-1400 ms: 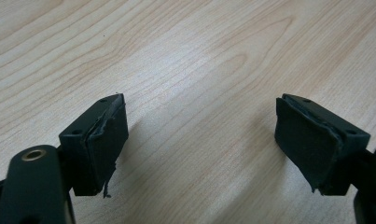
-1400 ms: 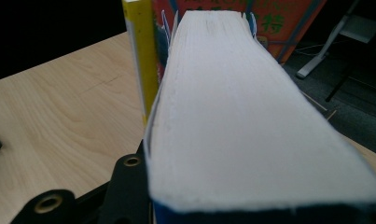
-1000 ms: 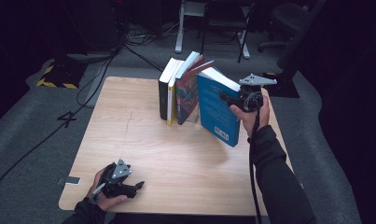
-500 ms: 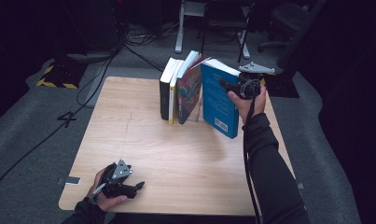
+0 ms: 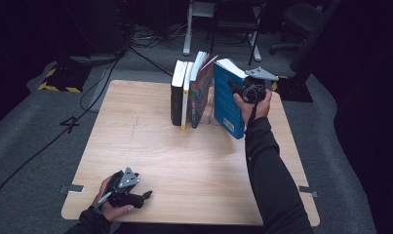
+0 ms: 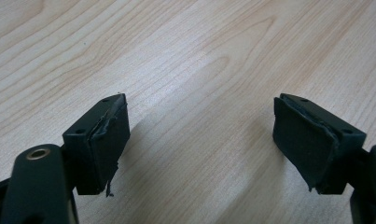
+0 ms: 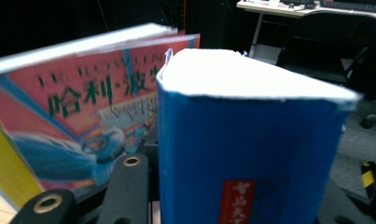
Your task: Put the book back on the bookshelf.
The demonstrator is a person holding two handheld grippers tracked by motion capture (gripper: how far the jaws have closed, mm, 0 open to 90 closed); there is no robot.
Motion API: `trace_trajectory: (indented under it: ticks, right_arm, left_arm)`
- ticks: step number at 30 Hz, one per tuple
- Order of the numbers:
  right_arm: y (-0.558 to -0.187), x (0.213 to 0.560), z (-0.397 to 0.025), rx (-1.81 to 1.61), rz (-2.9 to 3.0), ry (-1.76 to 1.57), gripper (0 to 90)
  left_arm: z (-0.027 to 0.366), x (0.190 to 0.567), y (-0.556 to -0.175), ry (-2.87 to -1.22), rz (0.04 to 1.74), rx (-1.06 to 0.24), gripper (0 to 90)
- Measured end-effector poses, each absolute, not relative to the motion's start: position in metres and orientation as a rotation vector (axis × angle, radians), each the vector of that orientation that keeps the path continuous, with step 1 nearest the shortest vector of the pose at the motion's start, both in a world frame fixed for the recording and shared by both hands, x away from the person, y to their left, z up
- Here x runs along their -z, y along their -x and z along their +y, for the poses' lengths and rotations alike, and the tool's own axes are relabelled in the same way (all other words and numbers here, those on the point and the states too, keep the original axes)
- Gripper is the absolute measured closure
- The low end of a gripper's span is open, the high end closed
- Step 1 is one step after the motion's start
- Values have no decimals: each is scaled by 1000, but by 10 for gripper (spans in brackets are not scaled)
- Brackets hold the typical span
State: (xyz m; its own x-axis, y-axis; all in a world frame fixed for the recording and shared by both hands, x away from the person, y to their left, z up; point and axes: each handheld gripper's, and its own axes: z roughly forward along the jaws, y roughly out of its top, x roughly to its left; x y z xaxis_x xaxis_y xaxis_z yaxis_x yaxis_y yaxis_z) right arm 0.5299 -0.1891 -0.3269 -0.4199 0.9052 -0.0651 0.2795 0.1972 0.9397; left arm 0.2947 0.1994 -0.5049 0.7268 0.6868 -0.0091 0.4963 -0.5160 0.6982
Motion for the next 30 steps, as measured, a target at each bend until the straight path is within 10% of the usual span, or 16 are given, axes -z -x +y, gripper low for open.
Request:
trace_trajectory:
  ticks: [30]
  right_arm:
    - [-479,339,-217,-1160,2030,-1042,587]
  left_arm:
    - [198,505,-295,-2227,882,-343,191]
